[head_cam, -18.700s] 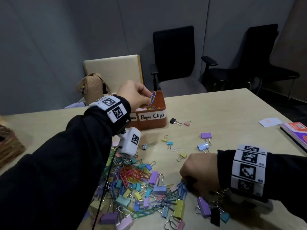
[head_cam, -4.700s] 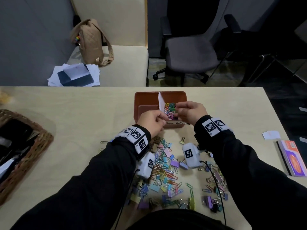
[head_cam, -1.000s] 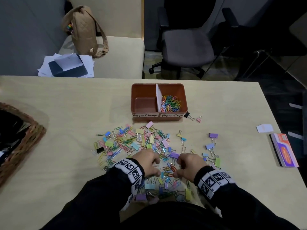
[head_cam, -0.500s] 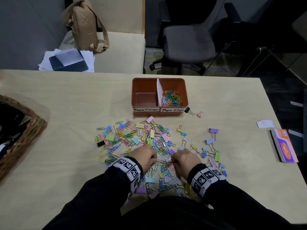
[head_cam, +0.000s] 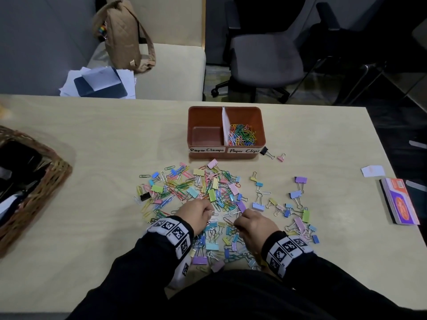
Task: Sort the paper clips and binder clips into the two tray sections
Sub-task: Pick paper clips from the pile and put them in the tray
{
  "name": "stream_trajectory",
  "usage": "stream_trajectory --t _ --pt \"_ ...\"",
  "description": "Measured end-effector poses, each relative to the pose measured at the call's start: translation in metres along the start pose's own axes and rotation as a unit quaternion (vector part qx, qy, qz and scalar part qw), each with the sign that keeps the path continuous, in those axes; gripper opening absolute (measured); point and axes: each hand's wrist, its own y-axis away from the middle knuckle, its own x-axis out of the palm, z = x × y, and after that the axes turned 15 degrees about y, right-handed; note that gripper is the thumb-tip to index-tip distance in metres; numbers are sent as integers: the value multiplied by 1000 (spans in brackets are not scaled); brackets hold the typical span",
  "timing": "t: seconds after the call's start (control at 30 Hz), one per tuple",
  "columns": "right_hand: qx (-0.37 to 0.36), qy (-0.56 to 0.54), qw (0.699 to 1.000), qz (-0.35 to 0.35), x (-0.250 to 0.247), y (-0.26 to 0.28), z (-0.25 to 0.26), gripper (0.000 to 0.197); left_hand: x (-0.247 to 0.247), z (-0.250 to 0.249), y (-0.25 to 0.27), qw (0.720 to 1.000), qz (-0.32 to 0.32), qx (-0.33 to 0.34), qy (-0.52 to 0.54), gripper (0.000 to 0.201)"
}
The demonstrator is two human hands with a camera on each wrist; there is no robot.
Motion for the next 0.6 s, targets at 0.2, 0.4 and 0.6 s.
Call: stream_trajectory --t 0.2,0.4,0.6 --pt "26 11 1000 -6 9 -7 4 20 -8 3 7 993 -25 -31 113 13" --pt "87 -88 992 -15 -19 -7 -1 18 -16 -12 11 987 -26 -22 158 9" --pt "257 -425 865 -75 -82 -33 -27 18 -41 -66 -14 981 -56 35 181 6"
